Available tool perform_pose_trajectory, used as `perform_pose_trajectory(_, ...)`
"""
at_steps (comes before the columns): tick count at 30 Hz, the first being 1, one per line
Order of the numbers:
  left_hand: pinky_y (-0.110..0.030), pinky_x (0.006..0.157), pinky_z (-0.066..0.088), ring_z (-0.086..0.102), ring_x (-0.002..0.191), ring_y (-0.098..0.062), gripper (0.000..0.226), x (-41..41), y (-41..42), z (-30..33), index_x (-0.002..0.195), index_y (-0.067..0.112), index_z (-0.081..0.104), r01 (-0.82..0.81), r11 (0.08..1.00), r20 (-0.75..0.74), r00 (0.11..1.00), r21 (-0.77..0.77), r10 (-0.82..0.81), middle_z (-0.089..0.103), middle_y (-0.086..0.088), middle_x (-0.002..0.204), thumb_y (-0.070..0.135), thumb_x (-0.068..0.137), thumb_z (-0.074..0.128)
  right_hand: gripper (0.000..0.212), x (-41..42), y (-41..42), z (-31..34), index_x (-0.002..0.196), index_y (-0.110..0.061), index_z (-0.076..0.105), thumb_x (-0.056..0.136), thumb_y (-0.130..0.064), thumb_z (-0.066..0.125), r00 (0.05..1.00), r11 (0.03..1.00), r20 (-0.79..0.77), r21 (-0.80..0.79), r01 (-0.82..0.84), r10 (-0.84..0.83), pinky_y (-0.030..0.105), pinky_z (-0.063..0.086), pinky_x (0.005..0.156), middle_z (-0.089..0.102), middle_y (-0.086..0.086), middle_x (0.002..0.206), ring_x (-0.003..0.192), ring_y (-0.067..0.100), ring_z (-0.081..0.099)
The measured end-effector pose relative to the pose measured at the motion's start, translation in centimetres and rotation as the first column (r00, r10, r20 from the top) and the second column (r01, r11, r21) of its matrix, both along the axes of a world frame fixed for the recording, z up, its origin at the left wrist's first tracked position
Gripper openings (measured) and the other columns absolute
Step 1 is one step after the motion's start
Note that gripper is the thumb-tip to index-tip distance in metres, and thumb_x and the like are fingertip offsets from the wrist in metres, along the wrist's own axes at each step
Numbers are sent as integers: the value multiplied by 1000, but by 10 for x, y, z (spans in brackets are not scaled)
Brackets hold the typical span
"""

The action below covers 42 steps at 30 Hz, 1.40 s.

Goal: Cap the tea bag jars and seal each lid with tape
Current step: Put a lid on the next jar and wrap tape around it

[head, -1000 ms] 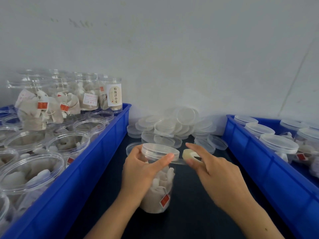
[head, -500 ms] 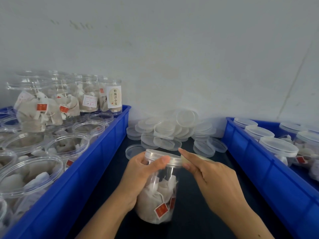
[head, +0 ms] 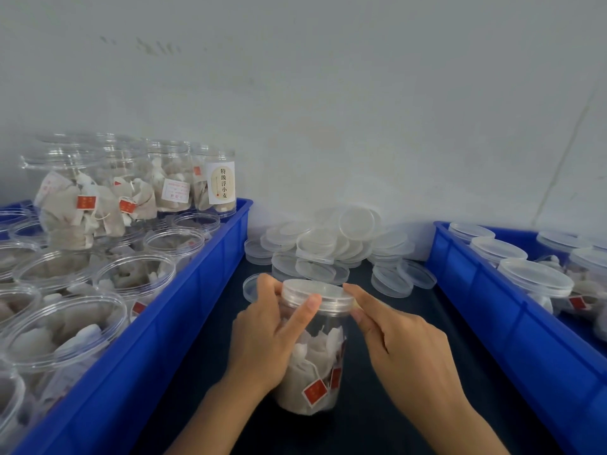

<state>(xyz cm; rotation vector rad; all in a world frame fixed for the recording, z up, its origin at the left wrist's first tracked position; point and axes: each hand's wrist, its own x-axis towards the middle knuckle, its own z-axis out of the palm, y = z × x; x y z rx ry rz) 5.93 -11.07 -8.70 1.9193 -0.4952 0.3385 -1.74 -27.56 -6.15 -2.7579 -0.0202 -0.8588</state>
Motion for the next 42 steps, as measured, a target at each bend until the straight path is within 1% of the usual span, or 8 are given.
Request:
perform_pose_trajectory(5,-9,60,45,60,72,6,52,-6,-11,0,101,32,55,-201,979,224,957,45,186,59,15,87,65,87,18,67,-1,5,5,140,-44,40,85,-58,4,999,999,23,-24,42,-42,15,30,46,39,-12,50,46,3,41)
perform_pose_trajectory(9,-26,90,50,59,105,-1,87,-17,-22,-3,140,32,37,-71,997,16,997,-27,72,57,19,118,83,70,32,70,-4,10,7,142,-44,38,84,-57,0,998,999,46,-25,39,-38,15,27,44,47,-11,56,49,2,45)
perform_pose_trajectory(14,-10,69,36,49,89,12,85,-14,-22,3,115,48,36,-84,984,-162,985,-156,58,50,32,96,84,41,58,46,-7,19,2,125,-17,64,80,-24,72,996,982,76,-177,59,-46,8,11,41,56,-10,50,38,3,41)
perform_pose_trajectory(16,-11,68,36,50,90,12,87,-13,-19,2,115,46,39,-104,979,-170,983,-175,74,53,30,97,84,40,61,57,-7,24,3,142,-26,45,89,-27,64,1000,984,-15,-178,13,-16,13,24,43,65,-10,70,52,3,53)
perform_pose_trajectory(19,-13,69,41,57,90,9,77,-12,-18,1,105,45,45,-100,970,-161,985,-221,65,59,25,97,84,40,64,53,-2,21,-4,147,-48,3,100,-41,29,997,991,-73,129,-32,41,17,42,61,63,-16,89,75,1,60)
perform_pose_trajectory(24,-18,74,49,63,92,4,76,-11,-17,-1,106,40,49,-57,966,-149,989,-252,20,64,20,99,80,45,70,38,4,14,0,112,-26,42,87,-52,53,941,537,-247,839,88,232,18,36,43,48,-7,49,41,3,40)
perform_pose_trajectory(35,-28,79,57,65,87,6,74,-6,-13,-1,105,38,51,-23,977,-122,993,-211,-3,67,17,97,78,45,70,52,-5,-11,15,73,-24,56,81,-71,35,948,954,-312,258,152,-66,23,40,55,54,-7,61,53,5,47)
perform_pose_trajectory(42,-22,76,55,63,89,7,67,-1,-8,-3,100,44,54,-13,976,-75,997,-219,-3,65,25,95,72,43,76,55,-3,-15,16,78,-27,50,82,-72,17,929,994,-364,56,95,-68,21,41,60,55,-4,71,64,7,52)
